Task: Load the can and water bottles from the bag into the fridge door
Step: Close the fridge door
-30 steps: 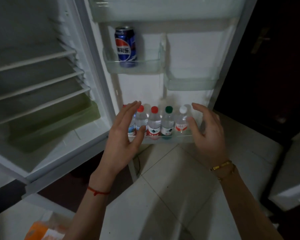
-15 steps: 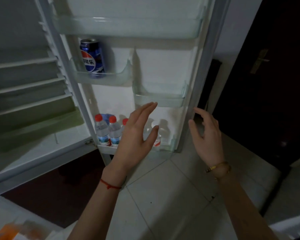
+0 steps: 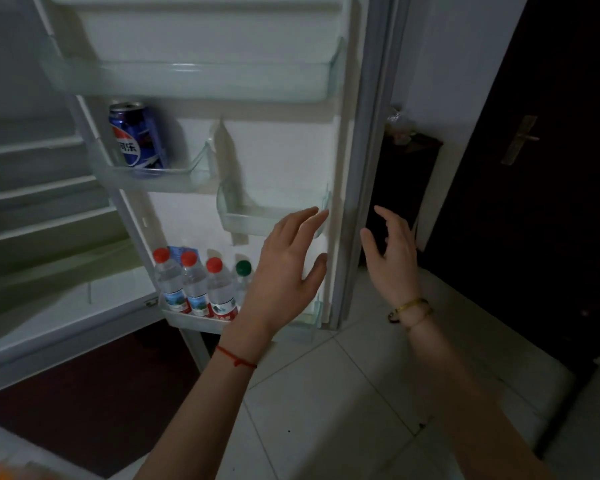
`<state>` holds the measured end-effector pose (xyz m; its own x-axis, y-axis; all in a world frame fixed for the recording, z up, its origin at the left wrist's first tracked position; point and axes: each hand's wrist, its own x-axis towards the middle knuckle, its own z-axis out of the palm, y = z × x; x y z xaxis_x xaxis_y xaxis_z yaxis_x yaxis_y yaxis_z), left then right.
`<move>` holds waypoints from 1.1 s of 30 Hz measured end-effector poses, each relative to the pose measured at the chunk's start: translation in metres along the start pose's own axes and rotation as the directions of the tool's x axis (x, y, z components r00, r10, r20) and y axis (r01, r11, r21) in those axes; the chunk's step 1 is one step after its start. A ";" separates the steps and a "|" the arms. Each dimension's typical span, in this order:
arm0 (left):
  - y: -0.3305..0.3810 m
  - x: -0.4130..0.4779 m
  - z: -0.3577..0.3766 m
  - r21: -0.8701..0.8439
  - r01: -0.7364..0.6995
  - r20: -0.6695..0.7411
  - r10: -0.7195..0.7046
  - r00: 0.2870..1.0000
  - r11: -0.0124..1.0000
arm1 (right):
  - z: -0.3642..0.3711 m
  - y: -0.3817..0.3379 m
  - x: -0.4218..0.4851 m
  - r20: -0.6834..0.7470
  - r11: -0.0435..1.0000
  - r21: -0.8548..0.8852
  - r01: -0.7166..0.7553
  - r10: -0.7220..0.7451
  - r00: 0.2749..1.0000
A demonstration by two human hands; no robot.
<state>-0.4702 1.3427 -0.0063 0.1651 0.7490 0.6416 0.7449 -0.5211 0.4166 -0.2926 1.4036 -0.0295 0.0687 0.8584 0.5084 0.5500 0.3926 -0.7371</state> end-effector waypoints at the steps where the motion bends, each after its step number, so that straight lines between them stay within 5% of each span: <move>1: 0.000 0.004 0.003 0.015 -0.005 -0.001 0.005 1.000 1.000 | 0.000 0.002 0.007 -0.007 1.000 0.002 -0.001 0.001 1.000; 18: -0.025 0.027 0.032 0.081 0.040 0.091 -0.047 0.995 0.996 | 0.040 0.023 0.076 0.106 0.954 0.177 -0.241 0.225 0.968; 33: -0.019 0.001 0.022 0.054 0.053 0.069 -0.057 0.996 0.997 | 0.025 0.006 0.046 0.070 0.932 0.264 -0.247 0.237 0.969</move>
<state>-0.4701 1.3624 -0.0275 0.1668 0.8037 0.5711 0.7864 -0.4579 0.4146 -0.3072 1.4534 -0.0215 0.1385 0.9480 0.2867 0.2756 0.2412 -0.9305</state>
